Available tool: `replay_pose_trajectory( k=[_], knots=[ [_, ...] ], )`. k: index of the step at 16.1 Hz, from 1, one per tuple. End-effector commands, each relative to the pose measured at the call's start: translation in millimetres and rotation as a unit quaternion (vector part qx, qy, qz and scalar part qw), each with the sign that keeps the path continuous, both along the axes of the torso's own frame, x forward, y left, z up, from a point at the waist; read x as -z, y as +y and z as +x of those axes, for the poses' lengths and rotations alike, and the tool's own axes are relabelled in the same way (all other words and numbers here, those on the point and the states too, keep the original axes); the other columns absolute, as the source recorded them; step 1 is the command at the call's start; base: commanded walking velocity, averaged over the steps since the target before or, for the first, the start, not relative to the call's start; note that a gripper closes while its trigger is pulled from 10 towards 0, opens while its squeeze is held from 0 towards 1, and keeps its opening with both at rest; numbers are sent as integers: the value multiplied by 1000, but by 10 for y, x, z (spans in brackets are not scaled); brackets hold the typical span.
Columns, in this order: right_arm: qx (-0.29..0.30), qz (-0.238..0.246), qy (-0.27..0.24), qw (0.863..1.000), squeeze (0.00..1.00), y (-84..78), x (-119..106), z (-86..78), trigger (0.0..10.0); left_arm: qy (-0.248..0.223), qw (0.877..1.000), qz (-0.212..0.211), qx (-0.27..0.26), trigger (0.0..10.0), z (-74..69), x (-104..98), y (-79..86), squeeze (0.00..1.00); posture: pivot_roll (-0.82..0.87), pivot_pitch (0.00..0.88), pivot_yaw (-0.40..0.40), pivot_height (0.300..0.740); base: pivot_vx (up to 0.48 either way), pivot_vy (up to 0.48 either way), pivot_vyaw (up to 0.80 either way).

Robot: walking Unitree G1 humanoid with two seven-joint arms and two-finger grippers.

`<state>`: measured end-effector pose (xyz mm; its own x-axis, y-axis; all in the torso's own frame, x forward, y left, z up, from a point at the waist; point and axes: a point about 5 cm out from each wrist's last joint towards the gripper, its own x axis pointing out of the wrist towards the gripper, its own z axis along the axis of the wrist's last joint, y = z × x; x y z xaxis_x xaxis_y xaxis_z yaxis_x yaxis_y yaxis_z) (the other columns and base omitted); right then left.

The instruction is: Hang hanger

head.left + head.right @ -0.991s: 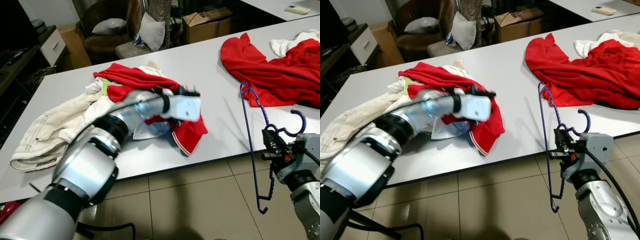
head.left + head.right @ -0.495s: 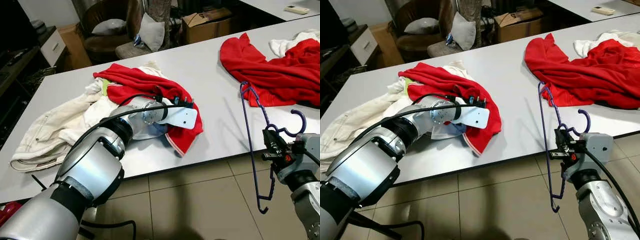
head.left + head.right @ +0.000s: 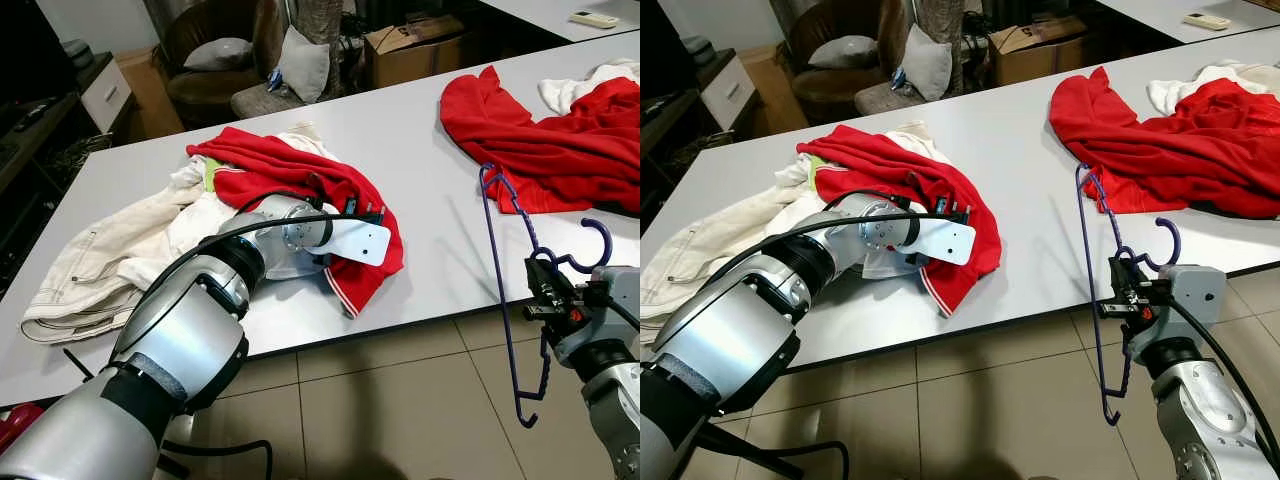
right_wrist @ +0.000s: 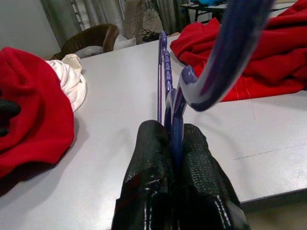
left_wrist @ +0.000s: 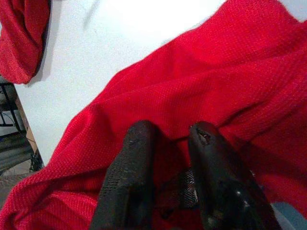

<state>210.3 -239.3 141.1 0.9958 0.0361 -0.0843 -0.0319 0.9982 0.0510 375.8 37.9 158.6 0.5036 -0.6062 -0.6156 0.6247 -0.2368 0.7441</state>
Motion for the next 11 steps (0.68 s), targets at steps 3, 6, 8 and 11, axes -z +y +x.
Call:
replay_pose_trajectory(
  k=[3,6,8,11],
  knots=[
    [-8,3,9,1000,0,36,33,21,10000,14,1000,6,-16,0,14,33,88,0,-267,0,199,740,0,0,0],
    [-7,1,9,1000,0,32,35,19,10000,13,1000,-7,-21,0,14,28,66,0,-268,0,201,740,0,0,0],
    [-7,1,10,1000,0,39,38,15,10000,16,999,-25,-26,0,13,24,43,0,-269,0,203,740,0,0,0],
    [-8,2,10,1000,0,47,41,18,10000,22,996,-73,-40,0,8,20,10,0,-268,0,203,740,0,0,0]
  ],
)
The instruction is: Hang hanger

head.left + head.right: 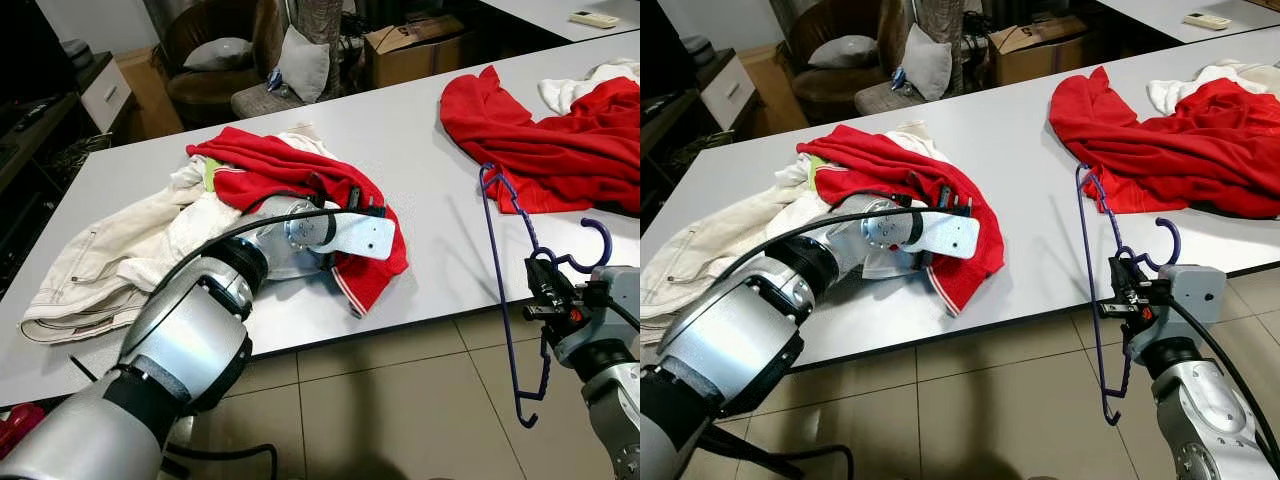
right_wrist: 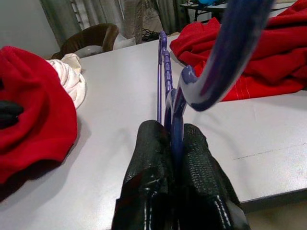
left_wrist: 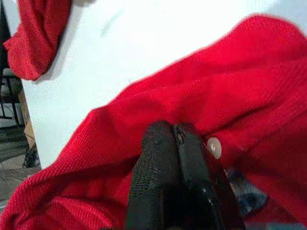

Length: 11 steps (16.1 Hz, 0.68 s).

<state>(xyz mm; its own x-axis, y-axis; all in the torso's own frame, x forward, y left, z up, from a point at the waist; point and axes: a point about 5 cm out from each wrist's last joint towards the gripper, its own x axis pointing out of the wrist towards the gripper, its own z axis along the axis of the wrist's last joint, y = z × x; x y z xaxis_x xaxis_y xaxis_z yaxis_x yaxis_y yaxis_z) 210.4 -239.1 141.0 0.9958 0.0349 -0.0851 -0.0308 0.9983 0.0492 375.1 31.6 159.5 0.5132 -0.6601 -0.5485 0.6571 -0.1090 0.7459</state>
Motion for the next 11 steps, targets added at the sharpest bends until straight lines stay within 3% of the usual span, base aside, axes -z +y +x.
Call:
replay_pose_trajectory(
  k=[1,3,4,6,7,8,9,10,11],
  knots=[
    [-9,3,10,1000,0,46,38,19,10000,8,1000,-21,-22,0,14,28,67,0,-267,0,203,740,0,0,0],
    [-8,3,9,1000,0,43,38,21,10000,10,997,-69,-34,0,25,-26,39,0,-266,0,202,740,0,0,0],
    [-6,3,9,1000,0,36,37,26,10000,24,983,-176,-54,0,65,-217,-20,0,-265,0,201,740,0,0,0],
    [-7,3,9,1000,0,39,36,41,10000,32,954,-290,-66,0,116,-484,-54,0,-265,0,202,740,0,0,0],
    [-10,2,8,1000,0,49,31,58,10000,39,921,-382,-71,0,157,-724,-50,0,-265,0,203,740,0,0,0],
    [-12,2,6,1000,0,54,23,79,10000,39,894,-442,-64,0,178,-921,-32,0,-265,0,203,740,0,0,0],
    [-13,1,5,1000,0,56,17,89,10000,34,888,-455,-60,0,185,-992,-14,0,-262,0,201,740,0,0,0],
    [-15,1,4,1000,0,55,12,99,10000,12,908,-416,-43,0,180,-1008,16,0,-262,0,201,740,0,0,0],
    [-14,2,5,1000,0,47,19,97,10000,-26,951,-306,-25,0,169,-890,56,0,-262,0,201,740,0,0,0]
  ],
)
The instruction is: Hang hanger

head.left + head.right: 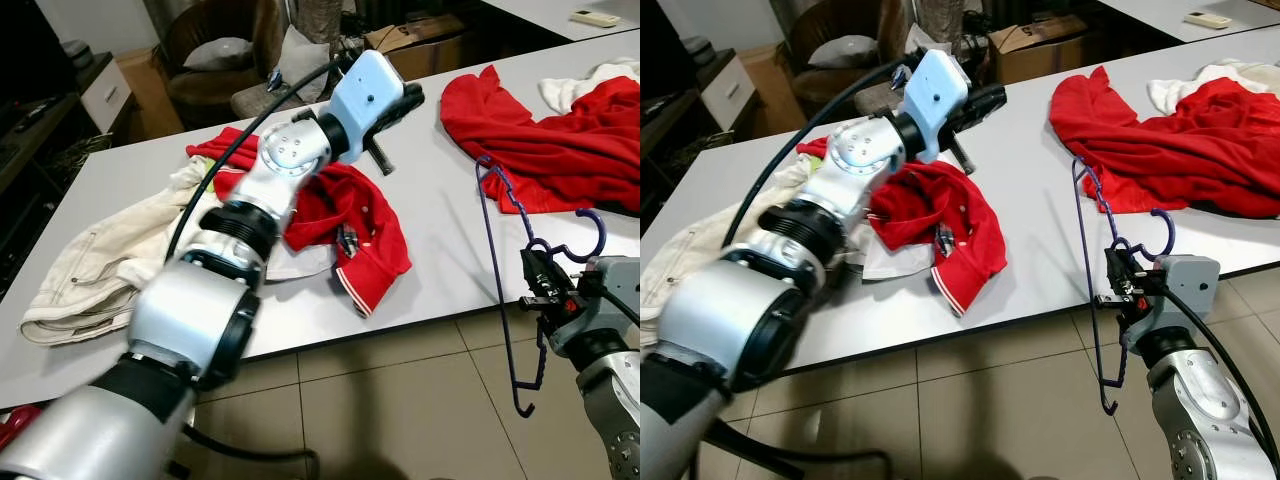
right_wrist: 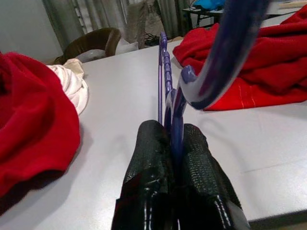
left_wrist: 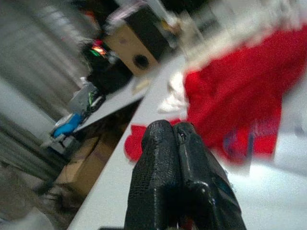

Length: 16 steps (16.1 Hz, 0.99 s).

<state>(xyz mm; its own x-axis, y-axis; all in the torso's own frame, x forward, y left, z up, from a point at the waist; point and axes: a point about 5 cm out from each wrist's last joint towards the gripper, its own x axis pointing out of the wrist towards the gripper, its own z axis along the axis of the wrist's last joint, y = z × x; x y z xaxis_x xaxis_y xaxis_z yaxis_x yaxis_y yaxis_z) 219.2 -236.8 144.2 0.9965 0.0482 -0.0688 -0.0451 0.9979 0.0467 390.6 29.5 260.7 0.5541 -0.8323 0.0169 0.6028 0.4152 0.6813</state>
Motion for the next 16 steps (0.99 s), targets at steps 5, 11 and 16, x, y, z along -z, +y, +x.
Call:
replay_pose_trajectory(
  k=[5,11,16],
  knots=[
    [-11,6,18,1000,0,67,83,-25,10000,7,987,153,-50,10000,51,405,288,1000,-254,0,197,740,0,0,0],
    [-20,-10,32,999,0,7,43,-146,10000,5,976,217,-33,10000,31,511,336,1000,-289,0,177,740,0,0,0],
    [-27,-24,60,998,0,-31,-3,-377,10000,-31,965,256,-51,10000,58,490,300,1000,-334,30,153,740,0,0,0]
  ],
)
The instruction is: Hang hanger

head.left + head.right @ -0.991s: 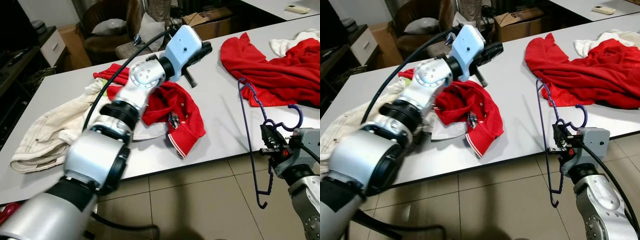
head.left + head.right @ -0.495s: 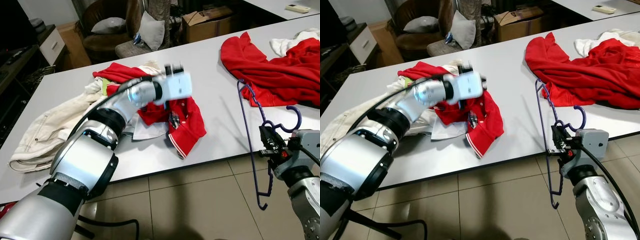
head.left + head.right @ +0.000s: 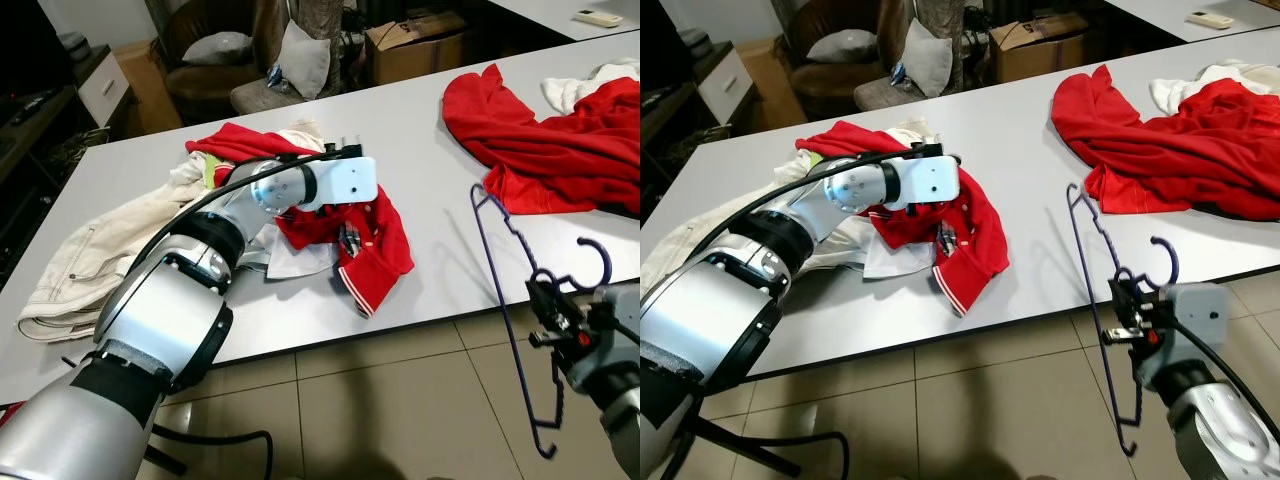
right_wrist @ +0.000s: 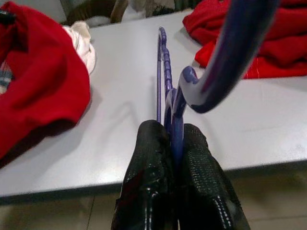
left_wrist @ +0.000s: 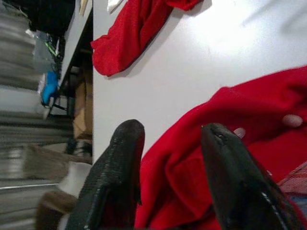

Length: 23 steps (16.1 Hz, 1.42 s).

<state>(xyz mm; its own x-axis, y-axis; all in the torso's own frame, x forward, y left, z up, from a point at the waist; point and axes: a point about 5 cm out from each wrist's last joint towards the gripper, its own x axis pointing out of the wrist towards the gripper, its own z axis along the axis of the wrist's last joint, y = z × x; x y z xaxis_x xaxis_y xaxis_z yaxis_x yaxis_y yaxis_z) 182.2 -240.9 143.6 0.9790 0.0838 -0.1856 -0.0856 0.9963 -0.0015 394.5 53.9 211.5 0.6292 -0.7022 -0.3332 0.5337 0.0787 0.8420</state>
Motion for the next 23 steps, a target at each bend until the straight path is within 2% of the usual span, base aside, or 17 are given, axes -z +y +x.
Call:
replay_pose_trajectory(
  k=[1,2,3,6,7,9,10,11,12,13,23],
  knots=[
    [-7,3,8,1000,0,14,-25,-46,10000,-8,1000,27,-14,10000,24,12,50,796,-338,47,149,740,0,0,0],
    [-7,2,10,1000,0,13,-36,-69,10000,-12,999,33,-14,10000,26,14,43,314,-340,57,148,740,0,0,0],
    [-8,2,14,1000,0,14,-44,-92,10000,-13,999,38,-13,10000,25,17,28,0,-343,76,144,740,0,0,0],
    [-11,3,23,1000,0,52,-61,-136,10000,-9,997,77,-3,10000,-4,122,-25,0,-348,110,144,740,0,0,0],
    [-11,3,25,1000,0,62,-71,-151,10000,-8,995,104,-2,10000,-14,183,-27,0,-351,117,147,740,0,0,0],
    [-10,4,29,1000,0,70,-77,-170,10000,-1,989,149,-16,10000,-2,260,45,0,-356,122,154,740,0,0,0],
    [-7,3,30,1000,0,71,-82,-186,10000,4,989,148,-21,10000,8,240,69,0,-356,122,156,740,0,0,0],
    [-6,4,30,1000,0,68,-82,-187,10000,3,989,147,-20,8392,10,229,65,0,-356,119,158,740,0,0,0],
    [-4,4,31,999,0,68,-79,-185,10000,2,990,140,-19,1059,13,199,52,0,-356,115,158,740,0,0,0],
    [-4,4,31,999,0,76,-77,-179,10000,2,991,136,-17,0,15,178,40,0,-355,113,158,740,0,0,0],
    [-6,5,30,1000,0,98,-68,-137,10000,14,993,117,4,0,0,106,-9,0,-347,101,160,740,0,0,0]
  ],
)
